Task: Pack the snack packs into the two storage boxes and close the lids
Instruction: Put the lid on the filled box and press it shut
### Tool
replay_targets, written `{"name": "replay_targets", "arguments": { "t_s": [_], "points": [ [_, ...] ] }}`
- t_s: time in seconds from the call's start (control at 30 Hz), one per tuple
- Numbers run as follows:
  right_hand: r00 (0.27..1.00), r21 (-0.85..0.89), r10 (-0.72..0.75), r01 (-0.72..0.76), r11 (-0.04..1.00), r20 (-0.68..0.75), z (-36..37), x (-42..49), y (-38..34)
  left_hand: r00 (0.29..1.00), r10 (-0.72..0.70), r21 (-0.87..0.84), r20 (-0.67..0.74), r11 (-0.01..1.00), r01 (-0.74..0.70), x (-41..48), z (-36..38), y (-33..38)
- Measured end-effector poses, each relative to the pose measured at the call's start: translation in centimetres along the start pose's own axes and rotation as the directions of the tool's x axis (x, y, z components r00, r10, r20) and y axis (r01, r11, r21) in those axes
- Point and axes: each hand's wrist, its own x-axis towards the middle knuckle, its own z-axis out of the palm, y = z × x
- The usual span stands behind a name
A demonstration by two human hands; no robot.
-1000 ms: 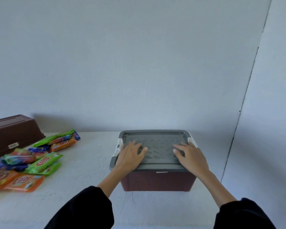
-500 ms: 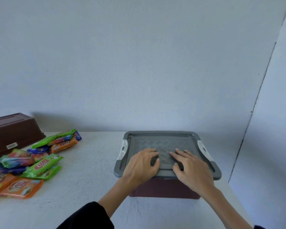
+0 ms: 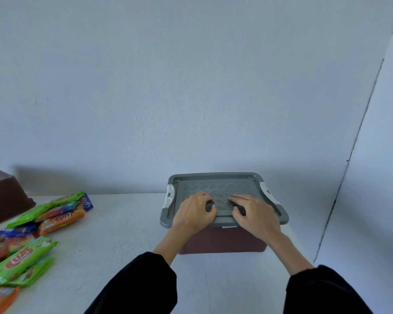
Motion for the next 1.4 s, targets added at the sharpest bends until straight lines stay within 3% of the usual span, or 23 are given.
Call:
{"name": "replay_targets", "arguments": {
  "t_s": [0.7,1.0,1.17,1.3,1.4],
  "points": [
    [0.998,-0.012,-0.044,0.043,0.999,-0.038,4.0,10.7,3.3,1.000,-0.014,0.000,0.009,1.000,0.014,10.5,2.7,-5.4],
    [0.999,-0.003,-0.027,0.027,1.000,-0.044,4.2,10.8,3.4,0.999,-0.036,0.012,-0.031,0.999,0.037,9.9,2.7,-4.8],
    [0.998,0.096,0.040,-0.036,0.995,-0.039,4.4,10.5,3.4,0.998,-0.059,-0.032,-0.037,0.998,0.058,7.3,1.9,-4.7],
    [0.987,0.251,0.099,-0.064,0.966,-0.130,5.1,10.0,0.7,0.980,-0.094,-0.135,-0.173,0.988,0.071,3.3,-0.1,-6.8],
    [0.981,0.331,0.024,0.041,0.943,-0.191,6.5,9.2,-4.8,0.945,-0.166,-0.097,-0.281,0.985,0.144,-0.6,-2.8,-10.0]
  ]
}}
